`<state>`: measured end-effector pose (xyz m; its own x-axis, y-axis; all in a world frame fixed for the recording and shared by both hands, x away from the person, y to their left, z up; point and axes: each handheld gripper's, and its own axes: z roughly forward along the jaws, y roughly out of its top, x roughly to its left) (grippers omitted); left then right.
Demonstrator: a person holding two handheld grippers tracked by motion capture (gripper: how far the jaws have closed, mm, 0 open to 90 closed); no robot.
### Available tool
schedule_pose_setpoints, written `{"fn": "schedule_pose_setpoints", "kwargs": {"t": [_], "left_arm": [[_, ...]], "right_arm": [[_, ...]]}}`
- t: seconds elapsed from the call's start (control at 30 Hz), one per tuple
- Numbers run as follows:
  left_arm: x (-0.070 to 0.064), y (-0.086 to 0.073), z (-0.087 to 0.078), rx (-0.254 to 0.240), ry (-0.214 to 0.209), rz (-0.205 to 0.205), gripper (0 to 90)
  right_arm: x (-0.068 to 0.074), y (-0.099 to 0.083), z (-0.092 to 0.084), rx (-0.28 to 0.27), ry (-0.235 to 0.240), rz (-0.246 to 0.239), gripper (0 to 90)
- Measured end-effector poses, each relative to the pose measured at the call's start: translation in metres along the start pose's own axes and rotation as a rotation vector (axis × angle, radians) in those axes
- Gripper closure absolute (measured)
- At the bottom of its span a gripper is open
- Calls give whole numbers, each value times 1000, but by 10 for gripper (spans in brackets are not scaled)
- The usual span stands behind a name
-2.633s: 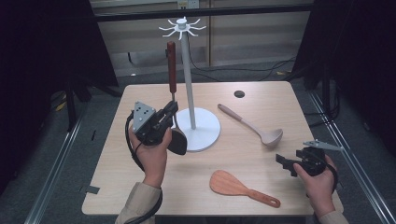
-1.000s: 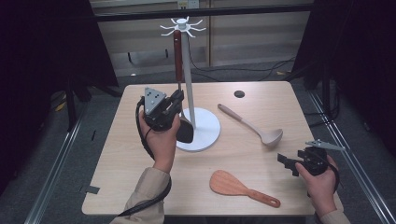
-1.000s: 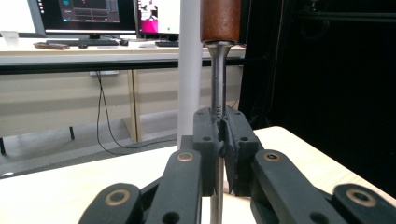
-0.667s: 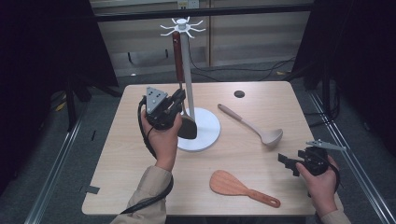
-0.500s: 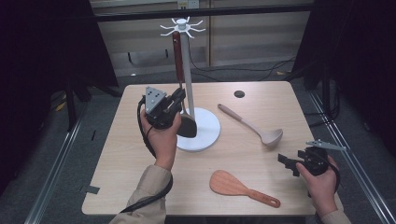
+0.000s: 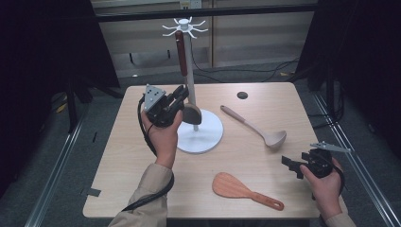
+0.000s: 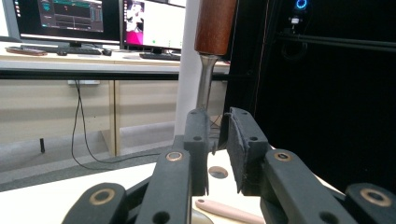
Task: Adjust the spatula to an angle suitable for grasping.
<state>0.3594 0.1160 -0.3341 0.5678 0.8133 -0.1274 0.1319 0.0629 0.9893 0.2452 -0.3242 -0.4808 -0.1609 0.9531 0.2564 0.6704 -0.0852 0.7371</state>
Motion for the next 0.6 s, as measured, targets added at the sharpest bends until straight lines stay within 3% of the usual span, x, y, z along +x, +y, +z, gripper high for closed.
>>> {"fn": "schedule_pose_setpoints", "kwargs": {"t": [0.2,0.33,0.47,0.5,0.6], "left_arm": [[0,2,-3,-34,-10,-9,776],[-3,10,-8,-116,-24,-9,806],[-4,18,-11,-151,-41,3,854],[-6,24,-12,-194,-52,-7,861],[-6,32,-13,-225,-70,-1,875]], "right_arm": [[-1,0,-1,-3,-2,2,92],[-1,0,-1,-4,0,3,92],[-1,0,-1,-4,4,5,92],[-1,0,-1,-5,8,4,91],[-1,0,-1,-8,8,6,91]]}}
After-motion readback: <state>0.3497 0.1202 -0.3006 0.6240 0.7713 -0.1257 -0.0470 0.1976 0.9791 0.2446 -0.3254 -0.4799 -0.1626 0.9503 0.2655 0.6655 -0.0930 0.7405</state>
